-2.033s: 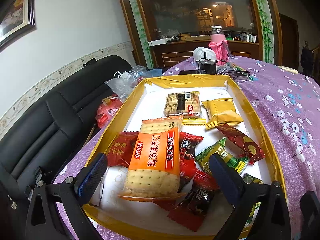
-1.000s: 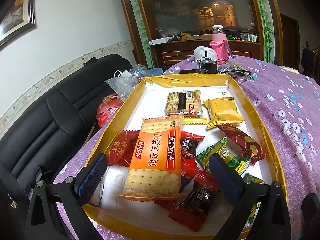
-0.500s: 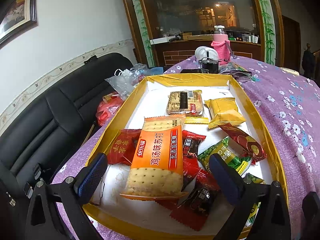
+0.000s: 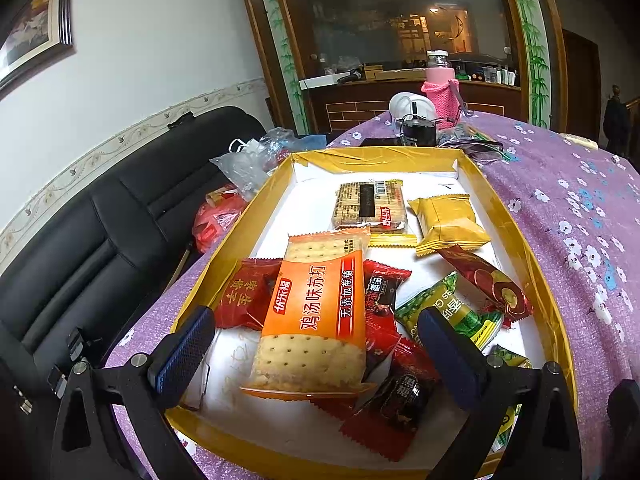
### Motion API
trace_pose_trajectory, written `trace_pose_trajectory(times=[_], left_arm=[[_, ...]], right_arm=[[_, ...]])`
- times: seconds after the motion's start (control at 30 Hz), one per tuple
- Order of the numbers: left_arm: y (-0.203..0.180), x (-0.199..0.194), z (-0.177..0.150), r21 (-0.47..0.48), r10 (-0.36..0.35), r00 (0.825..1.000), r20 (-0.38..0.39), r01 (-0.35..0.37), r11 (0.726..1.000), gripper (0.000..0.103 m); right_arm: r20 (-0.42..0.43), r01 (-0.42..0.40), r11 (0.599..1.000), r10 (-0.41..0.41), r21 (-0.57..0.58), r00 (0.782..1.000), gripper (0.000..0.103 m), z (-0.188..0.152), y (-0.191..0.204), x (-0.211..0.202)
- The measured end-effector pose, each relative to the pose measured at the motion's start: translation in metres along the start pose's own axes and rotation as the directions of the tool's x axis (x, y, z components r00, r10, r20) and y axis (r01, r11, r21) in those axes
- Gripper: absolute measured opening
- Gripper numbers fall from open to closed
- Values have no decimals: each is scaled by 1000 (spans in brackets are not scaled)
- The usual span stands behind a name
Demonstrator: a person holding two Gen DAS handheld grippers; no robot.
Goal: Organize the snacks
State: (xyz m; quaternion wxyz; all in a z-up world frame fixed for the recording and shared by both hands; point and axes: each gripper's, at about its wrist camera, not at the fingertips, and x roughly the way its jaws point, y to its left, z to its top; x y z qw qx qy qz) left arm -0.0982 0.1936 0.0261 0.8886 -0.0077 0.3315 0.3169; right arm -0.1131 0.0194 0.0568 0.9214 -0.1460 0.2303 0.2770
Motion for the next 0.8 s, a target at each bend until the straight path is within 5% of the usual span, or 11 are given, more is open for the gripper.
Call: trace_pose_trajectory(times=[0.8], left_arm=[[6,-5,-1,-23,19,999,29,-18,1000,102]], right_arm=[[-2,1,1000,-1,3,1000,92,-1,-2,0]])
